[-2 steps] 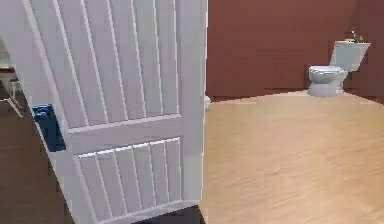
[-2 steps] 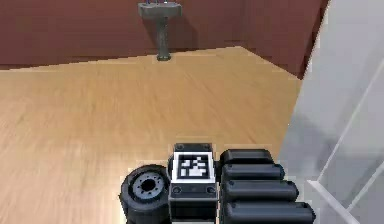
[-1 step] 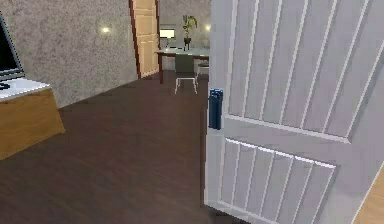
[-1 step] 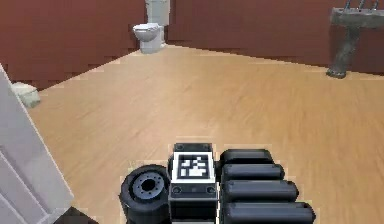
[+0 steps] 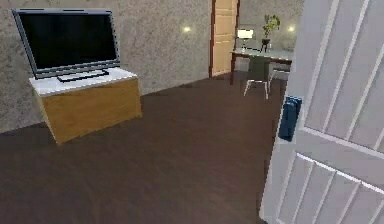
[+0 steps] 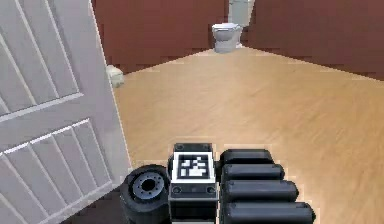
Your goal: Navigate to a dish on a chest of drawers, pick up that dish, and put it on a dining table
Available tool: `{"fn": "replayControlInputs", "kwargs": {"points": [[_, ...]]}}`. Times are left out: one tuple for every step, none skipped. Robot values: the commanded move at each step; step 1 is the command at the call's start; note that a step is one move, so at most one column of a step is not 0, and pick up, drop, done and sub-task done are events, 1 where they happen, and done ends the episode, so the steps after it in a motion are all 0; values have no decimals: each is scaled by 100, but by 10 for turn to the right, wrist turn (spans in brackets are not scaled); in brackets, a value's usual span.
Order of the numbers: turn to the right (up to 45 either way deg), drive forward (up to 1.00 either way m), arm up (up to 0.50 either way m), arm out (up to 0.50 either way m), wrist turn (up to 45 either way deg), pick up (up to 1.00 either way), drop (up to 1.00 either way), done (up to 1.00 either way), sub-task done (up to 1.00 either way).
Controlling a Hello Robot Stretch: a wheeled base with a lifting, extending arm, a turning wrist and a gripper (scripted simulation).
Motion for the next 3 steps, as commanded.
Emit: {"fn": "replayControlInputs", "kwargs": {"points": [[0,85,0,0,0,0,0,0,0],[0,50,0,0,0,0,0,0,0],[60,0,0,0,0,0,0,0,0]]}}
